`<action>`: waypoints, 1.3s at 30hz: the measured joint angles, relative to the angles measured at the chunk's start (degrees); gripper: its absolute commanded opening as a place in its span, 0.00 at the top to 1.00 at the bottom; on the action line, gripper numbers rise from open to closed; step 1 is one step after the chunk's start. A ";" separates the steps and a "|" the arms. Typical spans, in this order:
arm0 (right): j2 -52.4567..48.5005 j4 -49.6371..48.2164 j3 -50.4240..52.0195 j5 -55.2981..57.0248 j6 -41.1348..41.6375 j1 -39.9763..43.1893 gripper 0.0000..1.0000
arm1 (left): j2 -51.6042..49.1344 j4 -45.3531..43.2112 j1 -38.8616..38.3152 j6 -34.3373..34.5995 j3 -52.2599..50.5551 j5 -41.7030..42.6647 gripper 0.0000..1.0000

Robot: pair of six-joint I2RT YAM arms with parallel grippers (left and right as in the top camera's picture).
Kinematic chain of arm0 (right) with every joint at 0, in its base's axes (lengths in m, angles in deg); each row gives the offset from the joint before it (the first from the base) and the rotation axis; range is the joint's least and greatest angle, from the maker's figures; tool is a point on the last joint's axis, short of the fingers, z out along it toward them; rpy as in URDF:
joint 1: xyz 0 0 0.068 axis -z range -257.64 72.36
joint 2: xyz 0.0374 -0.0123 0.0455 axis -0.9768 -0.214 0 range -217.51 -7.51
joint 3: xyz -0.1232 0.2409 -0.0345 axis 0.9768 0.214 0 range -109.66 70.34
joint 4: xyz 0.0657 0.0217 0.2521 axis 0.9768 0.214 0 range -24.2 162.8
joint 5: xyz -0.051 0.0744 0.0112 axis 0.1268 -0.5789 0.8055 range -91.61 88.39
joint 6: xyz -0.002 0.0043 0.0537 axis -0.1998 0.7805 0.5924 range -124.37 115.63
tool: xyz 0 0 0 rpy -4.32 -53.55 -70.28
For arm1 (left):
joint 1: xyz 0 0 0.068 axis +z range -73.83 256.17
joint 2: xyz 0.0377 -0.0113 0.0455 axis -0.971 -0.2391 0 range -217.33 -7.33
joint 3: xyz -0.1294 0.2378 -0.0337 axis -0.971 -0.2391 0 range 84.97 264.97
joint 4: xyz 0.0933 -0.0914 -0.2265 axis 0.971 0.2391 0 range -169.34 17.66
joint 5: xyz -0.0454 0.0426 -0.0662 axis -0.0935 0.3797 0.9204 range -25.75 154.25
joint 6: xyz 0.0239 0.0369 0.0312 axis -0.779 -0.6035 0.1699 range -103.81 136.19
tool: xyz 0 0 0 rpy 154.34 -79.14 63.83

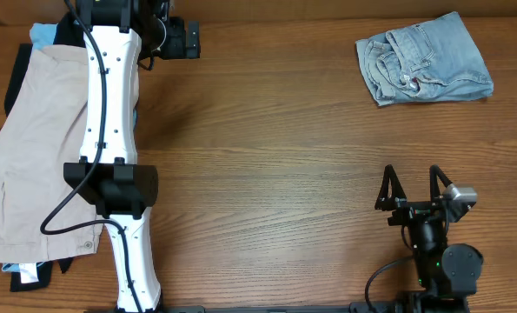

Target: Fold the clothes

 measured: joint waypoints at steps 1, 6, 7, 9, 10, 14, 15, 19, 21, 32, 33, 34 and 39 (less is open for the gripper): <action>0.57 -1.16 1.22 0.00 0.13 -0.02 0.00 | 0.00 -0.04 0.00 0.00 0.00 0.00 0.00; 3.74 -1.33 5.14 0.00 0.72 -0.37 0.00 | 0.00 -0.02 0.00 0.00 0.00 0.02 0.00; 4.31 0.33 5.27 -0.09 0.70 -0.44 0.00 | 0.00 -0.02 0.00 0.00 0.00 0.00 0.00; 5.20 4.07 5.40 -0.07 0.83 -0.44 0.00 | 0.00 -0.02 0.00 0.00 0.00 0.00 0.00; 5.25 4.55 5.40 -0.02 0.87 -0.44 0.00 | 0.00 -0.02 0.00 0.00 0.00 0.02 0.00; 6.16 4.55 5.40 -0.02 0.85 -0.44 0.00 | 0.00 -0.02 0.00 0.00 0.00 0.02 0.00; 6.36 4.55 5.40 0.00 0.90 -0.42 0.00 | 0.00 -0.02 0.00 0.00 0.00 0.00 0.00; 6.51 4.52 5.40 -0.02 0.87 -0.44 0.00 | 0.00 0.00 0.00 0.00 0.00 0.00 0.00; 6.51 4.57 5.40 -0.02 0.87 -0.44 0.00 | 0.00 0.00 0.00 0.00 0.00 0.00 0.00; 6.54 4.55 5.40 -0.02 0.87 -0.44 0.00 | 0.00 0.00 -0.15 0.00 0.00 0.00 0.00; 6.54 4.52 5.40 -0.02 0.90 -0.44 0.00 | 0.00 -0.02 -0.26 0.00 0.00 -0.04 0.00; 6.54 4.57 5.40 -0.02 0.87 -0.44 0.00 | 0.09 0.00 -0.52 0.00 -0.02 -0.15 0.00; 6.54 4.52 5.40 0.00 0.90 -0.44 0.00 | 6.47 -0.96 -4.55 0.00 -6.32 -0.39 0.00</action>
